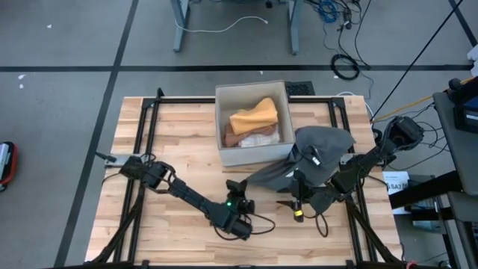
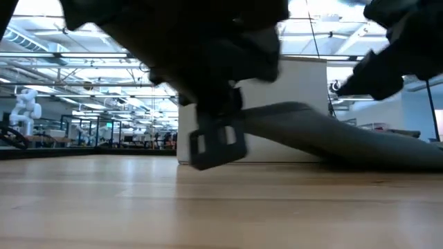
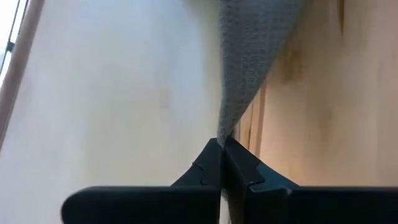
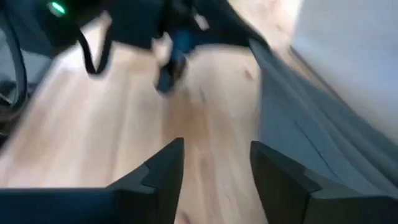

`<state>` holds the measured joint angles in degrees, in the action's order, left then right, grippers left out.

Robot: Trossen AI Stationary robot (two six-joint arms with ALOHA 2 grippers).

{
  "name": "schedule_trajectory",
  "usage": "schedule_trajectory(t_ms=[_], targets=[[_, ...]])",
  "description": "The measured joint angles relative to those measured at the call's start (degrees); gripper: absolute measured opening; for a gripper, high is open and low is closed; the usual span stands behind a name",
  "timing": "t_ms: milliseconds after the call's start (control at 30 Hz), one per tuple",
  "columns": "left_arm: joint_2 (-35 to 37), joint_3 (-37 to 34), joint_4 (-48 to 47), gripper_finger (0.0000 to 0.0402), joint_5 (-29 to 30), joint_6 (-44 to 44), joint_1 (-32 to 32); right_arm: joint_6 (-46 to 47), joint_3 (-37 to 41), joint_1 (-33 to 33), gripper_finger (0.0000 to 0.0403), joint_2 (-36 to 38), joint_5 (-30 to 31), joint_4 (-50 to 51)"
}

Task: Fold towel
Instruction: Fold the orange towel

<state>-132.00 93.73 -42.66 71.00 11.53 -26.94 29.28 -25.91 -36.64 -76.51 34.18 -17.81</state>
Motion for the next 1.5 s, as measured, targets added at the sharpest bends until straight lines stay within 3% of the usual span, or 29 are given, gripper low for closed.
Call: schedule_trajectory(t_ms=[333, 533, 800, 933, 1500], targets=[[0.02, 0.00, -29.99, 0.0001, -5.95, 25.77, -1.80, 8.91, 0.04, 1.10, 0.0176, 0.00, 0.20, 11.67], [0.02, 0.00, -39.29, 0.0000, -10.49, 31.70, -3.32, 9.13, 0.04, 1.33, 0.0166, 0.00, -1.24, 13.51], [0.02, 0.00, -40.15, 0.0000, -12.11, 32.97, -5.01, 17.28, 0.04, 1.29, 0.0165, 0.00, -9.48, 25.57], [0.02, 0.00, -39.49, 0.0000, -12.13, 33.44, -5.00, 18.35, 0.04, 1.23, 0.0165, 0.01, -11.74, 24.73], [0.02, 0.00, -37.21, 0.0000, -11.93, 33.42, -4.98, 21.25, 0.04, 1.25, 0.0164, 0.00, -12.04, 22.71]])
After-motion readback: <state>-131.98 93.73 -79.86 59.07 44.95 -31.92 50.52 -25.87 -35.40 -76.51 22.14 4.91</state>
